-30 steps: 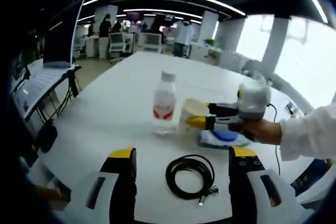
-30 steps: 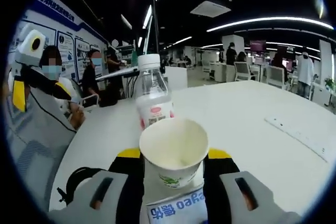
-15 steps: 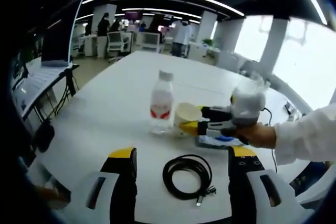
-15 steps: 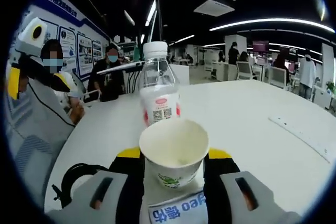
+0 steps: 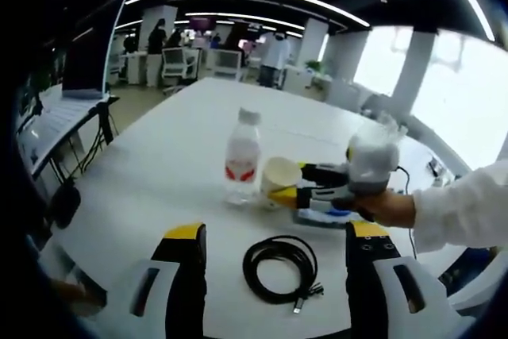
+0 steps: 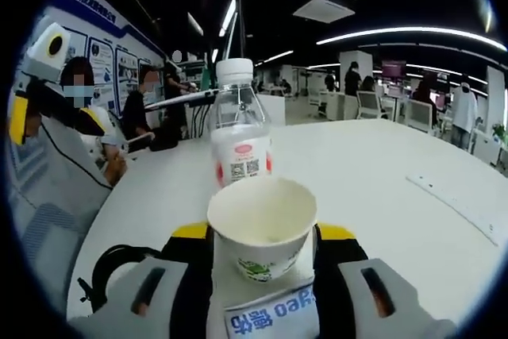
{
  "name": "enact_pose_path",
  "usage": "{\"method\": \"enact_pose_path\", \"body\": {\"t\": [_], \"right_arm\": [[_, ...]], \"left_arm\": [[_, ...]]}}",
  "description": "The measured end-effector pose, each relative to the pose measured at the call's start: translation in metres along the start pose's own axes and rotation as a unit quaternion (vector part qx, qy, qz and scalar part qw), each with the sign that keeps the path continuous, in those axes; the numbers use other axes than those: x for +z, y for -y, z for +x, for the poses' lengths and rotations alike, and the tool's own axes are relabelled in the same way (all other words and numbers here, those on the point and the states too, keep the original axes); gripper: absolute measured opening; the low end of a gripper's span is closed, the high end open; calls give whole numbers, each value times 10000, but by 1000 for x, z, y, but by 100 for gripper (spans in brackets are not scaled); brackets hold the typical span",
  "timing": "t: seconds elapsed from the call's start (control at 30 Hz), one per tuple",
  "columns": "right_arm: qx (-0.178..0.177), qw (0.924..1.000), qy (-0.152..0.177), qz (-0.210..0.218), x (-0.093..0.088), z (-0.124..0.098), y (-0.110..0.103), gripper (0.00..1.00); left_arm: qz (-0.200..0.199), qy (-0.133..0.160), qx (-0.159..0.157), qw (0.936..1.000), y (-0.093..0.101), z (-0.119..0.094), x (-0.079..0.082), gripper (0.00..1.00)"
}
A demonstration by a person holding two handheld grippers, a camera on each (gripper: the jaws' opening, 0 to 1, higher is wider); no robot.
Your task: Arrange the tabletop items into an orderly group along one side of the table until the central work area is clear of visible clutter.
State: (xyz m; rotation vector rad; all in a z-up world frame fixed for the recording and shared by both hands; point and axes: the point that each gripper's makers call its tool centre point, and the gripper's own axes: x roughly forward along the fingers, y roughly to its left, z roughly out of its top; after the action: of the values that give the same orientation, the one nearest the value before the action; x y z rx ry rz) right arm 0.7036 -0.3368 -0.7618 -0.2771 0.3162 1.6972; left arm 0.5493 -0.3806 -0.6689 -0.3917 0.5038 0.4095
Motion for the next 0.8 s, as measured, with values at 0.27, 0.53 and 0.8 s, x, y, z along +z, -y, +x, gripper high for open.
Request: {"method": "enact_pose_path", "body": {"t": [0.27,0.53,0.8], "right_arm": [[-139,9999,38,-59,5,-6,3,67],[-159,9999,-20,-31,5,-20,3,72],[-345,9993,90,85,10,-47,4,72]], "left_arm": [[-52,21,-2,10000,0,1,0,68],[29,16,-89,10000,9,3,0,69],[82,16,-193,9998,17,5,1,69]]}}
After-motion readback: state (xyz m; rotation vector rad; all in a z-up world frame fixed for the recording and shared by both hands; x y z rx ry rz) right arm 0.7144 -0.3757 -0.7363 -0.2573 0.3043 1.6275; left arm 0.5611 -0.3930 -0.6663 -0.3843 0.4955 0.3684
